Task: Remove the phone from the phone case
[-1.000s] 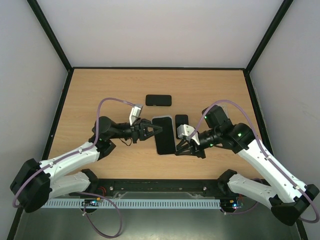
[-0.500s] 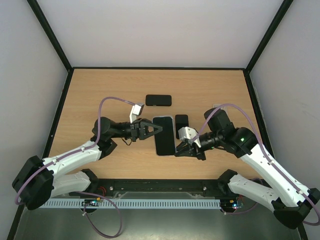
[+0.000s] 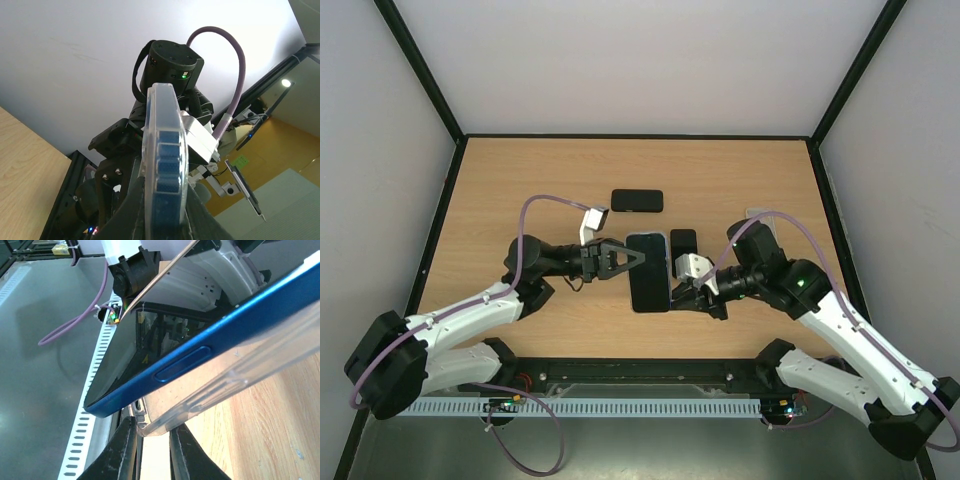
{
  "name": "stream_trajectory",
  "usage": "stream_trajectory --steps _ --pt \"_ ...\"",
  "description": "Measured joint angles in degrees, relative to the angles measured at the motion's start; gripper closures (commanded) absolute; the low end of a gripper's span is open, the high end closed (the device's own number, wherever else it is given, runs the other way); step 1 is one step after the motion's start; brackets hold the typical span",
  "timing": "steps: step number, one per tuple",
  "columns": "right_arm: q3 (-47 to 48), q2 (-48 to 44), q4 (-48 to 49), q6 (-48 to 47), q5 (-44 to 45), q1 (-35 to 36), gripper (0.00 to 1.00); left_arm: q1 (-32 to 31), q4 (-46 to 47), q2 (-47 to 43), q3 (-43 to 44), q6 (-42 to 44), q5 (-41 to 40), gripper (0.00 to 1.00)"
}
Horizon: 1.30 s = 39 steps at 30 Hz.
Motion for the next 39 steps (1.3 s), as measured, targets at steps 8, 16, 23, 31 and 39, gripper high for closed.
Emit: stream_trajectory --steps 8,16,23,31,39 --pt "-0.61 -0.33 2.91 8.41 1.90 0.00 0.60 0.02 -0.09 -0.85 -0.66 -0.20 -1.95 0.97" --pt "-0.39 0.79 6.91 18.84 1.44 -4.52 0.47 0.02 -1.57 -3.56 -1.03 1.88 -5.86 0.97" --pt "3.65 7.52 9.66 27.67 -3.72 -9.29 0.40 -1.27 -6.08 -4.35 -1.20 6.32 -10.78 0.97" --pt "4.22 9.44 9.70 35.50 -9.14 -10.60 0.46 -3.78 -6.60 -3.45 -1.16 9.94 -11.63 0.97" --pt "3.63 9.97 14.29 45.68 -14.91 -11.34 0.98 -3.93 -13.60 -2.56 2.05 13.16 -16.28 0.97"
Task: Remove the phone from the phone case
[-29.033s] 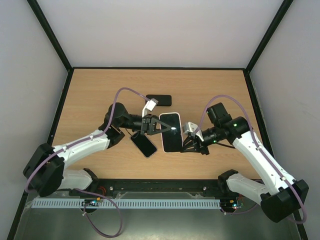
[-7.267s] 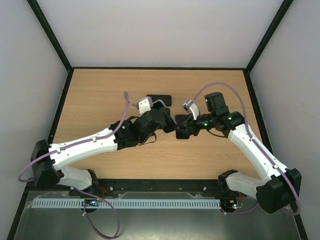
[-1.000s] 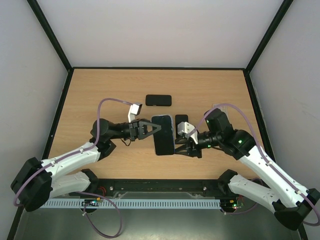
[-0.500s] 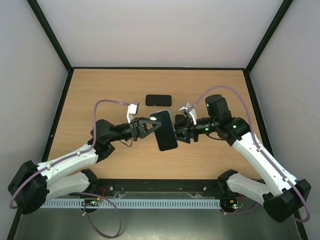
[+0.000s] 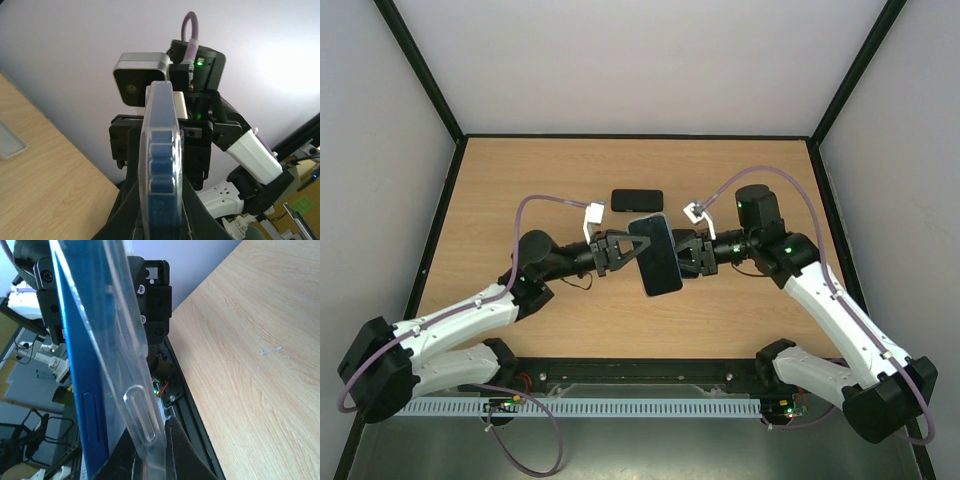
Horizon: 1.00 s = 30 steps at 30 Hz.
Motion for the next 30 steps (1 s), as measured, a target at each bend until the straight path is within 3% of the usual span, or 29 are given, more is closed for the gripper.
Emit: stream_trajectory --steps 2,5,9,13,21,27,30 --pt "-1.14 -0.15 1.62 1.77 -0.17 -0.79 0.98 0.35 -4.00 -0.02 1.66 0.46 -0.61 0.96" --pt "-3.48 -0.48 5.09 4.85 -0.48 -1.27 0.98 1.40 -9.42 0.13 3.78 1.22 -0.52 0.87" --pt "-8.50 -1.44 11.08 10.93 0.70 -1.22 0.98 2.16 -17.07 0.46 5.14 3.78 -3.69 0.46" --pt "-14.75 -2.27 13.70 17.20 4.50 -0.68 0.98 2.29 -24.85 0.39 6.36 7.02 -12.55 0.35" --pt "-19.80 -2.34 13.38 21.35 15.39 -1.60 0.98 2.45 -35.54 -8.37 7.06 12.37 -31.54 0.33" --pt "-20.44 -2.49 10.93 21.53 24.65 -1.60 0.98 1.57 -39.15 -11.08 6.45 15.98 -38.16 0.38" --pt "-20.44 -2.05 9.99 21.53 26.49 -1.62 0.98 -2.10 -41.42 -9.90 5.70 18.75 -41.07 0.39"
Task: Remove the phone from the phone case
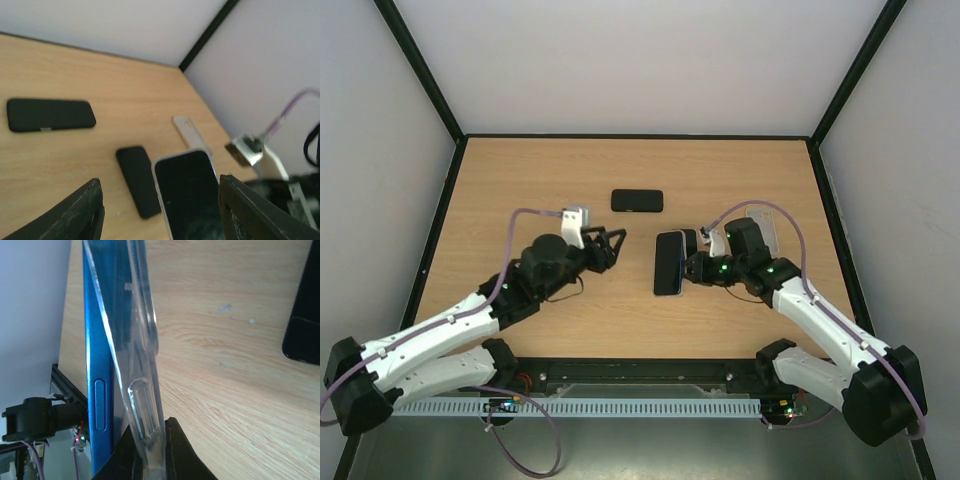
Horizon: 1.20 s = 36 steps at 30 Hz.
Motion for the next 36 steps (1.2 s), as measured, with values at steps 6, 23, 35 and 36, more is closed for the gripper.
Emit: stream_trajectory --steps 6,23,35,36 --pt "1.38 5.40 -7.85 -1.70 -1.01 0.00 0.98 -13.79 -4.52 2.82 -0.50 4.74 -9.70 0.39" --pt "3.23 13.42 -10.60 -2.54 2.91 0.02 0.98 -34.32 -5.84 17.90 -2.03 9.27 -32.85 0.24" --pt "3.89 26.43 2.19 -0.92 5.40 3.63 0.98 -34.32 -4.61 23.63 -1.73 9.27 -35.10 0.29" --pt "4.46 27.80 2.16 -0.85 5.53 3.96 0.98 -34.29 -4.61 24.09 -1.73 9.40 -35.17 0.29"
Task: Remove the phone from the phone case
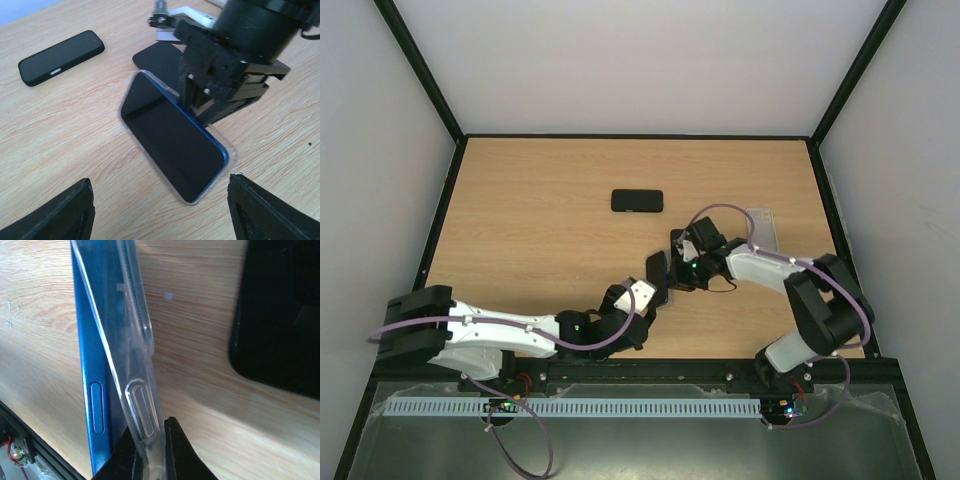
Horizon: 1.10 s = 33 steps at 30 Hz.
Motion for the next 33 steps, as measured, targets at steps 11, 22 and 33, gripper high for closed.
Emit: stream_trajectory --steps 11,22,33 --pt "6.32 9.51 2.58 0.09 -1.77 1.49 0.98 1.51 -0.44 6.25 2.36 2.71 0.28 0.19" --pt "6.32 9.49 2.69 0.17 -1.86 1.49 0.98 3.76 -0.39 11.76 3.87 6.03 -0.02 0.19" --pt "6.29 9.49 2.71 0.17 -1.86 1.49 0.98 5.49 0.07 12.87 4.90 9.66 0.09 0.21"
